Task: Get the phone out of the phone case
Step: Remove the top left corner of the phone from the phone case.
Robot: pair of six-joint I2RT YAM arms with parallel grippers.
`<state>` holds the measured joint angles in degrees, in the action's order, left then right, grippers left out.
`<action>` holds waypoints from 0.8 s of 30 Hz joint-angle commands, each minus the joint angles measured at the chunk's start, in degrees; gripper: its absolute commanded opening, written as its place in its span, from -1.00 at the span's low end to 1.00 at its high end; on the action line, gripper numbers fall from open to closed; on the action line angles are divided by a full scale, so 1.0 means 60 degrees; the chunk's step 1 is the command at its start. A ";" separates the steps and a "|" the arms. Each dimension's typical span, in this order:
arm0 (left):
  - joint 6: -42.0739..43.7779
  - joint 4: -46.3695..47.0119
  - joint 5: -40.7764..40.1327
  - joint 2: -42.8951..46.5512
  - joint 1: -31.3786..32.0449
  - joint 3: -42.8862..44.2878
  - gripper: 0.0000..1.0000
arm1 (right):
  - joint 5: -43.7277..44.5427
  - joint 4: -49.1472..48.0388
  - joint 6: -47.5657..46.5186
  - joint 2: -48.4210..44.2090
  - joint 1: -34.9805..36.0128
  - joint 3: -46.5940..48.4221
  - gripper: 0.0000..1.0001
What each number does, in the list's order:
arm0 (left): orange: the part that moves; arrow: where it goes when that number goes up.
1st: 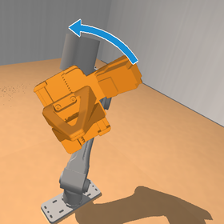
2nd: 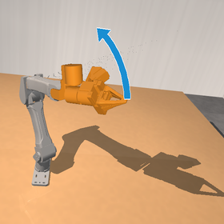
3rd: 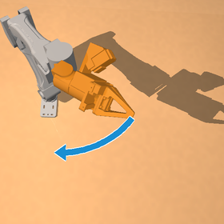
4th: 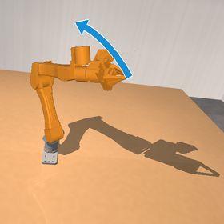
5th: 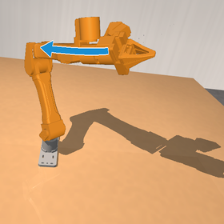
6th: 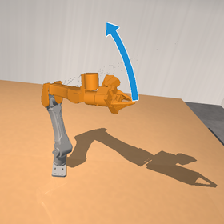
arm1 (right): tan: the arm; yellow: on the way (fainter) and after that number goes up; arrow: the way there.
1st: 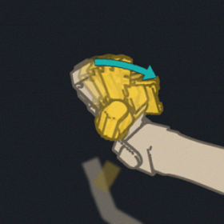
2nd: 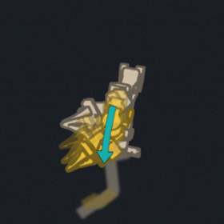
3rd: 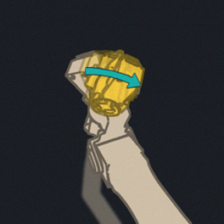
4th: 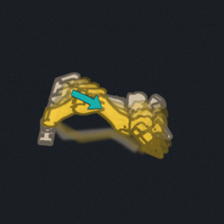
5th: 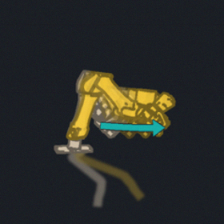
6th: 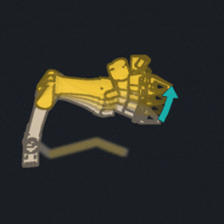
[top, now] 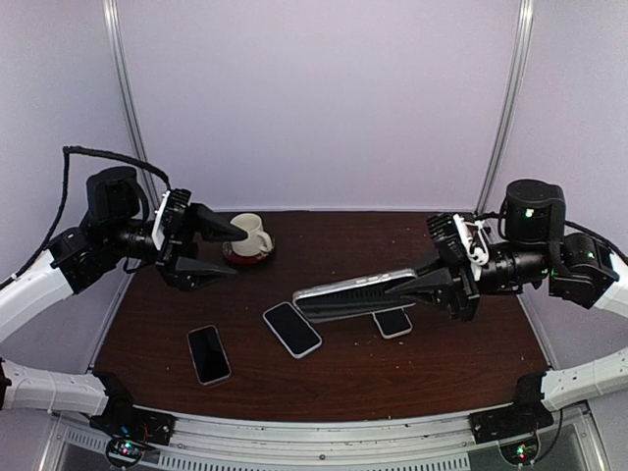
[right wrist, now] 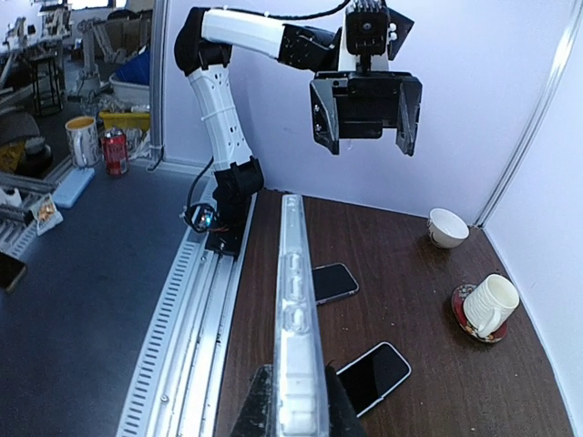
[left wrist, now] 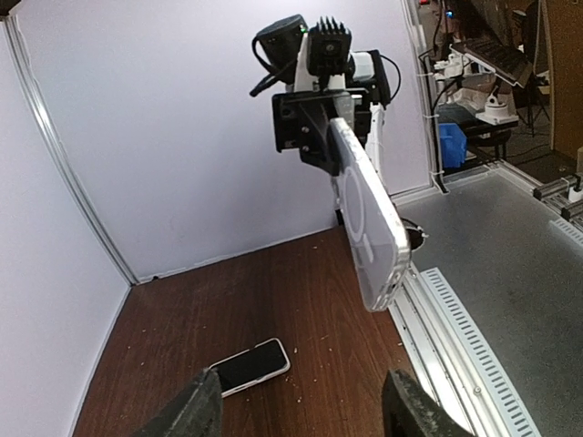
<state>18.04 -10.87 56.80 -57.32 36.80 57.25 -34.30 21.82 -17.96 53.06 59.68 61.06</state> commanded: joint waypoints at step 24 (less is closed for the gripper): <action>0.1358 -0.0911 -0.0077 -0.1143 0.2510 0.0125 -0.02 | -0.0713 0.0359 -0.1883 0.1626 -0.0059 0.1497 -1.00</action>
<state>25.34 -16.69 57.01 -63.57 50.74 56.47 -37.30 27.22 -28.62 62.70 59.42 66.61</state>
